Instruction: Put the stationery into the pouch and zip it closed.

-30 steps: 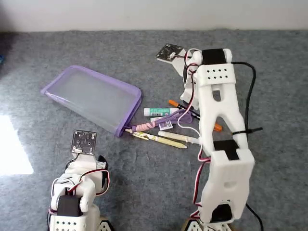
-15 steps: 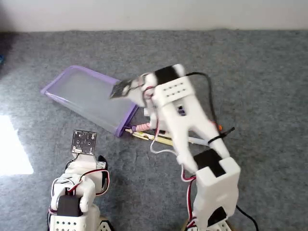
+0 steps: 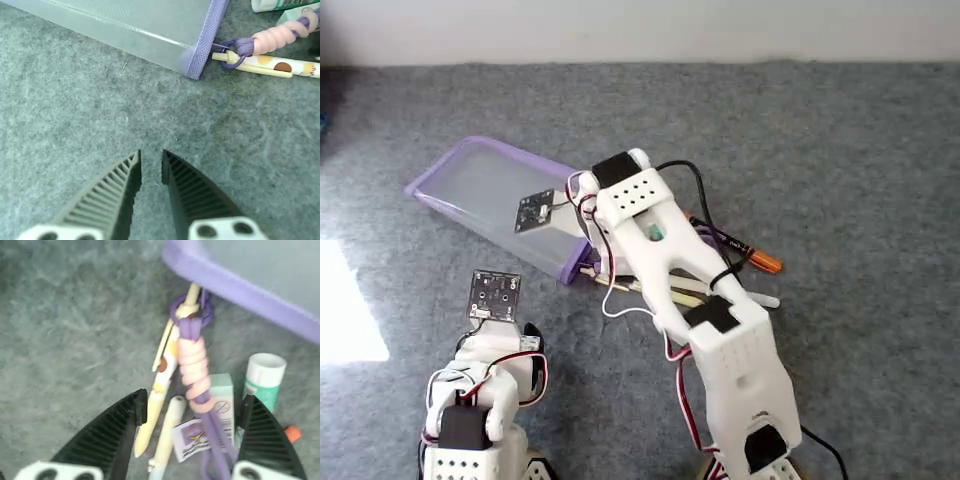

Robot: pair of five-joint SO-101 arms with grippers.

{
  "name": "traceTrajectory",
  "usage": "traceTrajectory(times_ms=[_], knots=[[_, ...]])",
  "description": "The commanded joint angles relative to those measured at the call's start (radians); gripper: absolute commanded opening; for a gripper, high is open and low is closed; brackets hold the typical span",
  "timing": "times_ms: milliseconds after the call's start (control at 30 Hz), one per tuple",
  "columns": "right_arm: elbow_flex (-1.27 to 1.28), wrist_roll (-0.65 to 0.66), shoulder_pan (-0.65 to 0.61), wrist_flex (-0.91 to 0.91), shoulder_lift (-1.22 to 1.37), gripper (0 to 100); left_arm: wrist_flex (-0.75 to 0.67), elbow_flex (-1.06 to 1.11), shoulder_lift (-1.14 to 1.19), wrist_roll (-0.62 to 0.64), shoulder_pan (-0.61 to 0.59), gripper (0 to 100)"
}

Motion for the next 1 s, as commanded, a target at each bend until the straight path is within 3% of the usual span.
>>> traceTrajectory(times_ms=[0, 400, 633, 867, 967], knots=[[-0.124, 0.008, -0.008, -0.001, 0.027, 29.6, 0.008, -0.005, -0.008, 0.006, 0.002, 7], [-0.173, 0.008, -0.015, -0.012, 0.186, 29.4, 0.008, -0.005, -0.008, 0.006, 0.002, 7], [-0.173, 0.014, -0.018, -0.012, 0.209, 10.6, 0.008, -0.005, -0.008, 0.006, 0.002, 7], [-0.173, 0.009, -0.007, -0.010, 0.220, 22.4, 0.008, -0.005, -0.008, 0.006, 0.002, 7], [-0.206, 0.009, 0.002, -0.013, 0.226, 23.1, 0.008, -0.005, -0.008, 0.006, 0.002, 7]])
